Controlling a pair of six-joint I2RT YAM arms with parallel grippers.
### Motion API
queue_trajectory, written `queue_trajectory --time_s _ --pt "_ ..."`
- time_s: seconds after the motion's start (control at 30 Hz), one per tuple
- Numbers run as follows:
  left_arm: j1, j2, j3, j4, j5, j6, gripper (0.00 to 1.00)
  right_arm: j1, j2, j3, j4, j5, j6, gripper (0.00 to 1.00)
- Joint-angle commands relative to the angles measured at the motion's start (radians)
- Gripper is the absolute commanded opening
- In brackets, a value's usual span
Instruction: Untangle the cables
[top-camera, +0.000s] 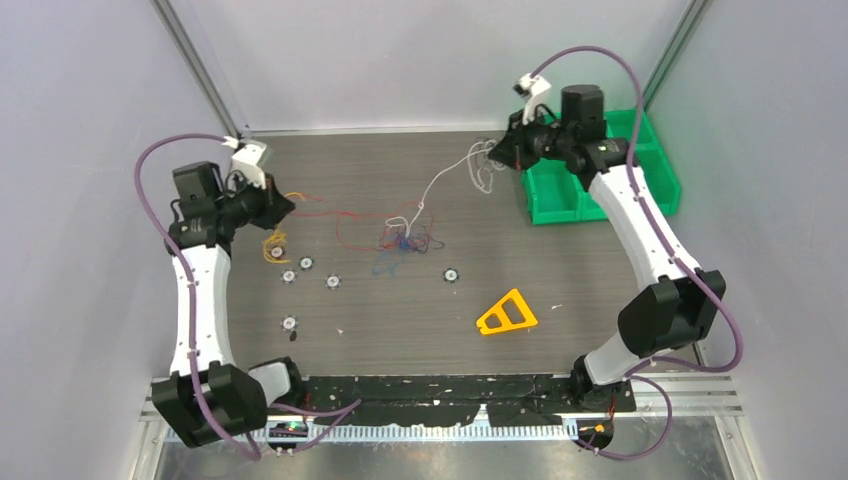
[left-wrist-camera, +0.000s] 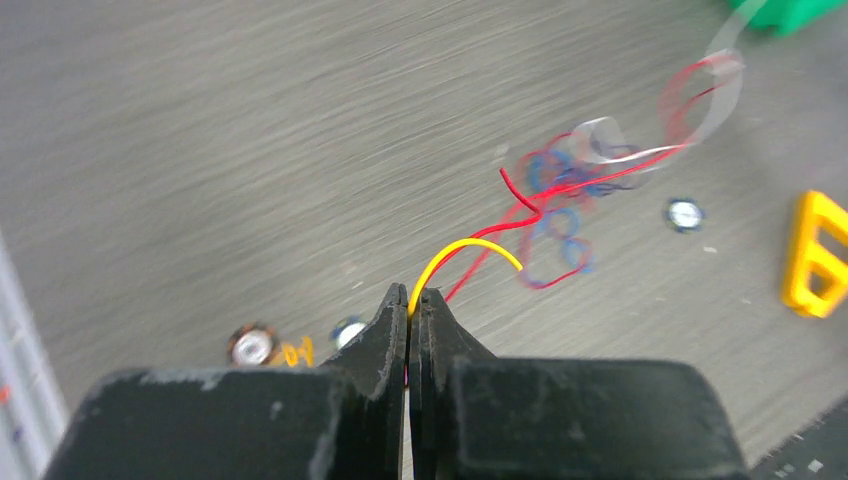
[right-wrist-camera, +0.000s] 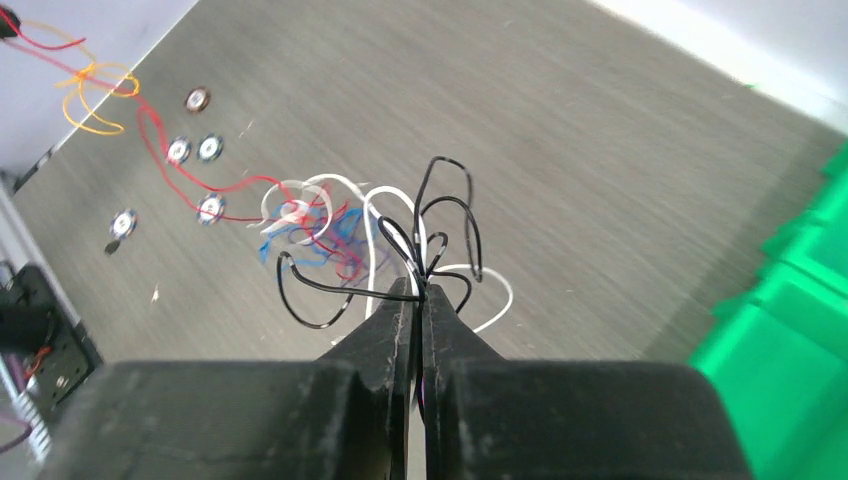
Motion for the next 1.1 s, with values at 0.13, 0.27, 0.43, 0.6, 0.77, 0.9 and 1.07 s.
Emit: queue_trajectory --time_s 0.13,0.27,0.43,0.6,0.77,0.9,1.07 --pt "-0.283 0.002 0.009 0.040 0.032 -0.110 0.00 0.184 0.147 0.013 -0.061 0.102 -0.074 0.06" --pt "-0.298 0.109 -0.019 0.127 -0.010 -0.182 0.00 0.215 0.249 0.075 -0.133 0.169 -0.105 0.45" --pt "-0.303 0.253 0.058 -0.030 -0.017 -0.060 0.48 0.221 0.309 0.112 -0.205 0.172 -0.130 0.79" --pt "-0.312 0.265 0.016 0.010 0.006 0.006 0.67 0.255 0.351 0.142 -0.181 0.093 -0.111 0.83" --pt "-0.416 0.371 0.045 0.028 0.033 -0.030 0.68 0.345 0.492 0.223 -0.169 0.105 -0.098 0.84" --pt "-0.477 0.499 0.048 0.132 0.042 -0.174 0.67 0.371 0.597 0.283 -0.148 0.083 -0.063 0.85" --pt "-0.533 0.619 0.051 0.214 0.002 -0.294 0.67 0.382 0.692 0.306 -0.133 0.037 -0.035 0.84"
